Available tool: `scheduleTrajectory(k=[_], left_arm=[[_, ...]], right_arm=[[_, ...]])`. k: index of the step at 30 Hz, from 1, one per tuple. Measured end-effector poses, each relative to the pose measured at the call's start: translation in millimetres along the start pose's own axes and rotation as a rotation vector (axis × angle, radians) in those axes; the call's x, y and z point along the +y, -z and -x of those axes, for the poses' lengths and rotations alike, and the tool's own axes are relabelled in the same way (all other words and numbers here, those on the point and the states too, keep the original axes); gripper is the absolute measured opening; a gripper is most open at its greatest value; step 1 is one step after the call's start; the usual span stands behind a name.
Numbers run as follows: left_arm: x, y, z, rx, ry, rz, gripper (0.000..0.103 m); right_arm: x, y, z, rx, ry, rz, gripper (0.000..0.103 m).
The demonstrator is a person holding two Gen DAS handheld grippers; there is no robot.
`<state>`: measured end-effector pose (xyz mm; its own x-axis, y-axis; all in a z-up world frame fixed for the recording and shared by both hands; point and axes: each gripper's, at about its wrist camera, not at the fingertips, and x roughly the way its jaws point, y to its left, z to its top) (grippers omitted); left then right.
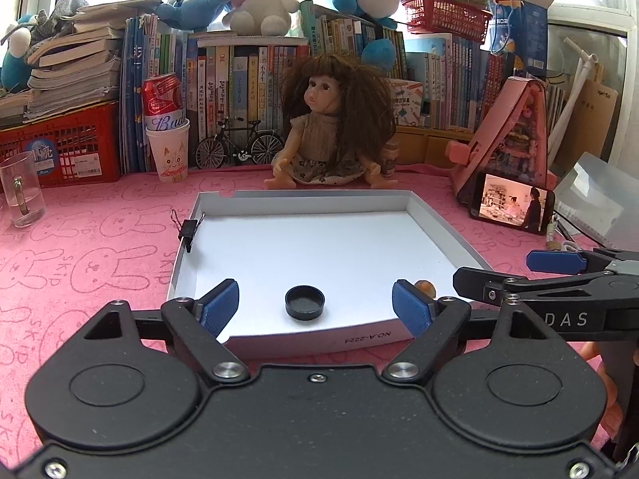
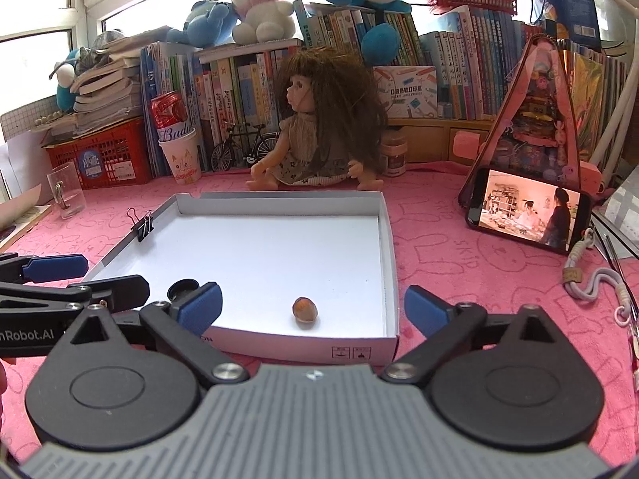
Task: Organize rigid objects
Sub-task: 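Lift both open tools out of the white tray, then grasp the light-blue hair clip with the left tool while the right grasps a hazelnut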
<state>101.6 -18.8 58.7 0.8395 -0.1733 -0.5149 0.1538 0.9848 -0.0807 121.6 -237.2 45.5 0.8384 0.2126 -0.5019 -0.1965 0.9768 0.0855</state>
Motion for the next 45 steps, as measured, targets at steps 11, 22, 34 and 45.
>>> scheduleTrajectory(k=[11, 22, 34, 45], left_arm=[[-3, 29, 12, 0.015, 0.003, -0.016, 0.084], [-5, 50, 20, 0.027, -0.023, -0.047, 0.085], [5, 85, 45, -0.029, -0.013, -0.053, 0.086], [10, 111, 64, -0.012, -0.023, -0.038, 0.083]], right_arm=[[4, 20, 17, -0.032, 0.023, 0.014, 0.103], [2, 40, 31, -0.057, 0.041, 0.015, 0.103], [1, 74, 57, -0.120, 0.049, 0.067, 0.103], [0, 100, 72, -0.117, 0.079, 0.083, 0.103]])
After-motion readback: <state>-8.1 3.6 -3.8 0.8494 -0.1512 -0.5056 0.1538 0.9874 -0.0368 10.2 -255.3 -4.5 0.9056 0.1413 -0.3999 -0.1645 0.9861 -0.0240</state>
